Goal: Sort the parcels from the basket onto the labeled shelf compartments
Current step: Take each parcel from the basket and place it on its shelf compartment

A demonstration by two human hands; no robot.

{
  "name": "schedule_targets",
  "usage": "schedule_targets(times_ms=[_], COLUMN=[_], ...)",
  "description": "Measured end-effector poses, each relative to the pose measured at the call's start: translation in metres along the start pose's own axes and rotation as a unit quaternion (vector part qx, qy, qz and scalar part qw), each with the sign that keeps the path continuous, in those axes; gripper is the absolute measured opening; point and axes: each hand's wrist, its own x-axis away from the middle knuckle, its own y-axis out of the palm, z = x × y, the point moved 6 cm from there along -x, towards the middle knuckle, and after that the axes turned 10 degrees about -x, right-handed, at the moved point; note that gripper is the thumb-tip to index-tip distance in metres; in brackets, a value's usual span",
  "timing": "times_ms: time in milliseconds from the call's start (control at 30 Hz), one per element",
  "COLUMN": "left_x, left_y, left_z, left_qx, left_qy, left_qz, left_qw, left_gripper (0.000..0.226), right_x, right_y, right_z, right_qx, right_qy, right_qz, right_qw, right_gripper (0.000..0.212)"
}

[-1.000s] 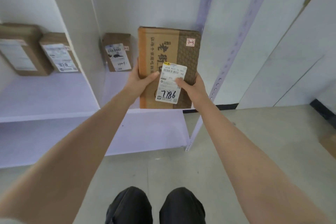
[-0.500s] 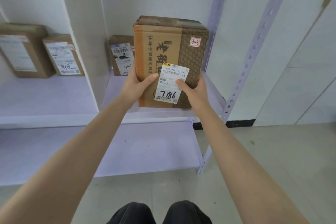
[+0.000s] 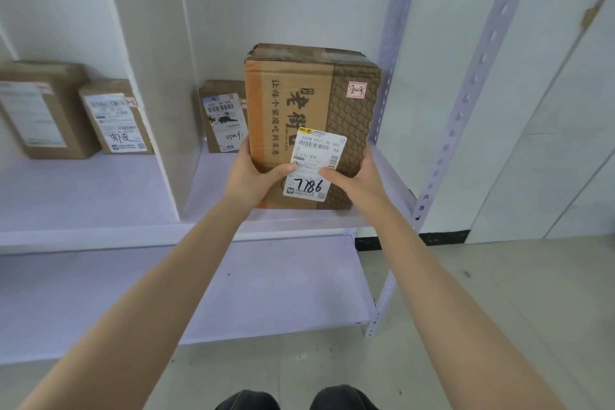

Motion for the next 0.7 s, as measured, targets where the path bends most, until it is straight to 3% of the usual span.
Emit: schedule_targets(times_ms=[200,367,700], left_x=[-0.011,-0.04,-0.09], left_y=[0.001,0.007,0.016], left_z=[-0.003,-0.002,-0.012], left_qx=[-0.071,-0.079,-0.125], left_qy=[-0.016,-0.012,-0.024], left_qz=[0.084,0.092,0.125], left_qw=[0.994,0.993,0.984], left_gripper=[0.071,0.06,0.059], right_x=[-0.021,-0.054,-0.106], right_y=[0.003,0.005,0.009], right_z=[0.007,0.02,0.034], right_qx=[0.017,0.033,0.049], right_qy=[0.006,0.002,0.005], right_qz=[0.02,0.05,0.08], right_qw=[1.0,0.998,0.996], right_gripper=[0.094,0.089,0.073])
